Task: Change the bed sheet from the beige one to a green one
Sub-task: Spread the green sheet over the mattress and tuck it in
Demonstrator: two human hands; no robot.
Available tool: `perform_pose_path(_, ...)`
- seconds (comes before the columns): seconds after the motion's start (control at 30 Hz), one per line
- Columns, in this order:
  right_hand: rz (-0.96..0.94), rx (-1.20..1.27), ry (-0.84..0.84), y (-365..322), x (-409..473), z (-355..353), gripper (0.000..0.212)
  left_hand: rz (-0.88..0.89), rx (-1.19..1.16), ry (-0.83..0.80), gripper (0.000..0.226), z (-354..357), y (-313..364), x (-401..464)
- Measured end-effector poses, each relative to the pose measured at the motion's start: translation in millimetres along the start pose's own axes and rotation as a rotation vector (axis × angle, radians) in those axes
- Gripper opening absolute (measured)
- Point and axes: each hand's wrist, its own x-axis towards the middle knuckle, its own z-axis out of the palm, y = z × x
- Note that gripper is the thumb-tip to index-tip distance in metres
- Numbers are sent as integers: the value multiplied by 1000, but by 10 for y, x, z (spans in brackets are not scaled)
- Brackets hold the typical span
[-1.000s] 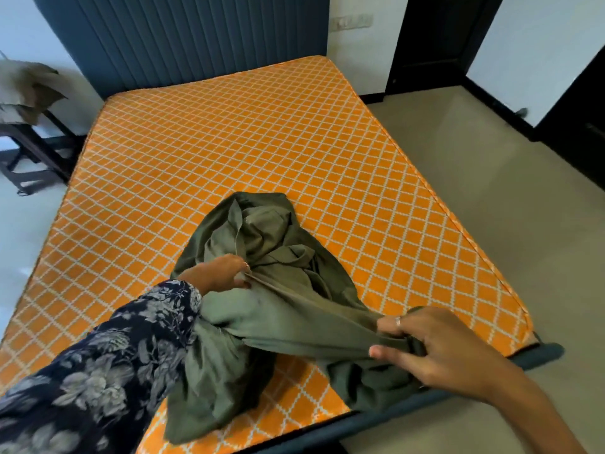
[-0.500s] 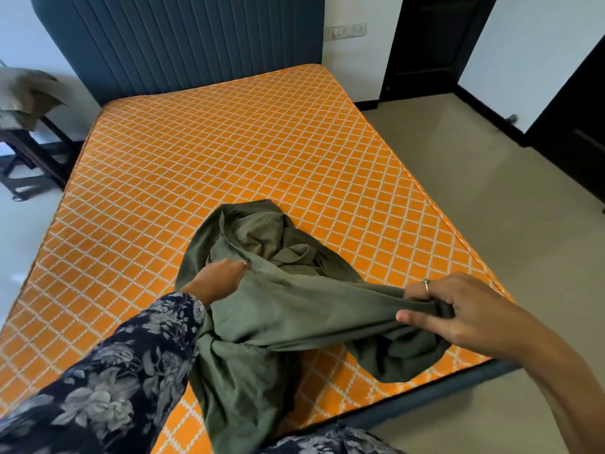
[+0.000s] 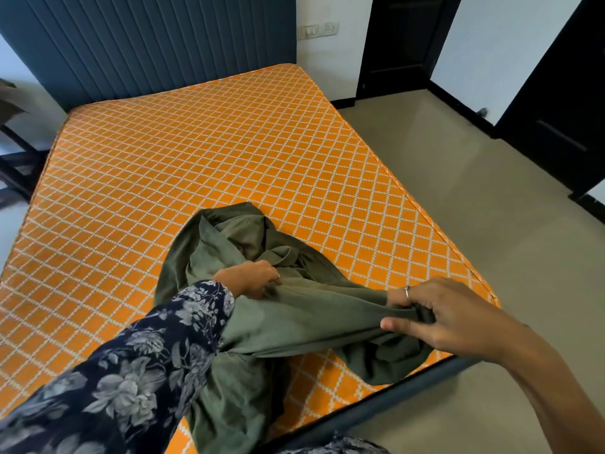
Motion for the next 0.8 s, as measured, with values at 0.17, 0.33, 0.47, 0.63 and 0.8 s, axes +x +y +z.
perform_pose_path(0.17,42,24,20,88,-82,42,27,-76,474,-96,34,-96,-166,-162)
perform_pose_path(0.33,68,68,51,237,-97,5,22,-300,349,-93,30,-48,-754,-630)
perform_pose_path(0.47,98,111,136,391,-21,-37,30,-381,-74,73,30,-51,-1187,-1077)
perform_pose_path(0.63,108,175,371,477,277,-220,36,-324,-293,623,46,-774,-878,-1638)
perform_pose_path(0.8,-57,353,349,-179,850,-398,17,-261,143,536,30,-1428,316,-1785)
